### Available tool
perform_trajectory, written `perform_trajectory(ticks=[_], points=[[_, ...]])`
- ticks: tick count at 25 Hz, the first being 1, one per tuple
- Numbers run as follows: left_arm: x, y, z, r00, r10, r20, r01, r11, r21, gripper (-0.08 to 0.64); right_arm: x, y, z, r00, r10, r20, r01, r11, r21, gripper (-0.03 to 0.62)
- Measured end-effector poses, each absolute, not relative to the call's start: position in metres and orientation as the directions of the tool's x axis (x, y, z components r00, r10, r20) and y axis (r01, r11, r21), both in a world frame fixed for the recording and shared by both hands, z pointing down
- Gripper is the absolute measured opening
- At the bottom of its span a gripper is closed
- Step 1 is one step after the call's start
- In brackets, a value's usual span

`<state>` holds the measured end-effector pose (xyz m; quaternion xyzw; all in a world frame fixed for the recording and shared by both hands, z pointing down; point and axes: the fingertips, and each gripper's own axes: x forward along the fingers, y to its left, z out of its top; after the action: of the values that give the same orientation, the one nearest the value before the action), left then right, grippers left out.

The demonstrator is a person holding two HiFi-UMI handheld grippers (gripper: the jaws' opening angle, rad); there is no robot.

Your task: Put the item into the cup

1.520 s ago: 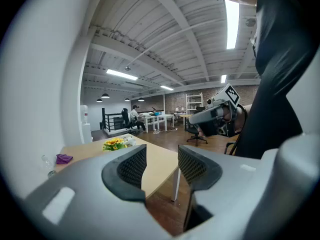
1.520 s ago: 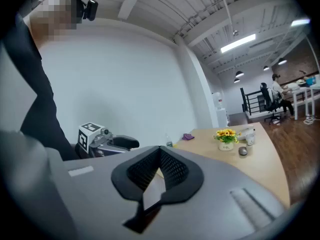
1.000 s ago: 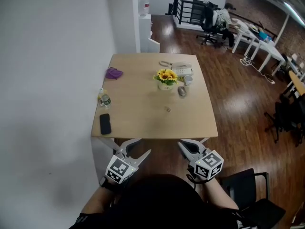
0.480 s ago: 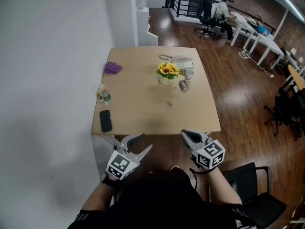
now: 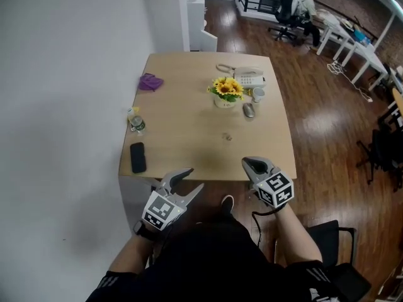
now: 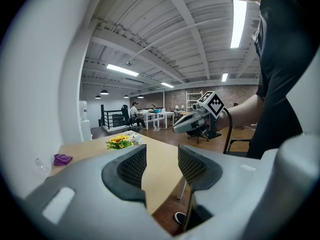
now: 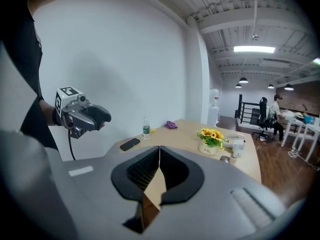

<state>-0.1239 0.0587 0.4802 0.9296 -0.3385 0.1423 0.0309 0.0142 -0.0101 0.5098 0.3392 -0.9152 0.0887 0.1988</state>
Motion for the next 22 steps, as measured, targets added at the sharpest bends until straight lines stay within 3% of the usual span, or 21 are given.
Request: perform_trajectory(ticks=[15,22], points=[[-0.07,-0.094,0.544,0.623,-0.662,0.416,-0.737,-0.675,0.03,0.192,0.02,-0.15,0.635,-0.658,-0.336,0.674,-0.434,0.901,0.025,0.075],[-0.057,-0.129,0.573,0.609,-0.641,0.468,-0.751,-0.655,0.08,0.192,0.016,-0.193,0.7,-0.58,-0.24,0.779,-0.398,0.917,-0.014,0.095]])
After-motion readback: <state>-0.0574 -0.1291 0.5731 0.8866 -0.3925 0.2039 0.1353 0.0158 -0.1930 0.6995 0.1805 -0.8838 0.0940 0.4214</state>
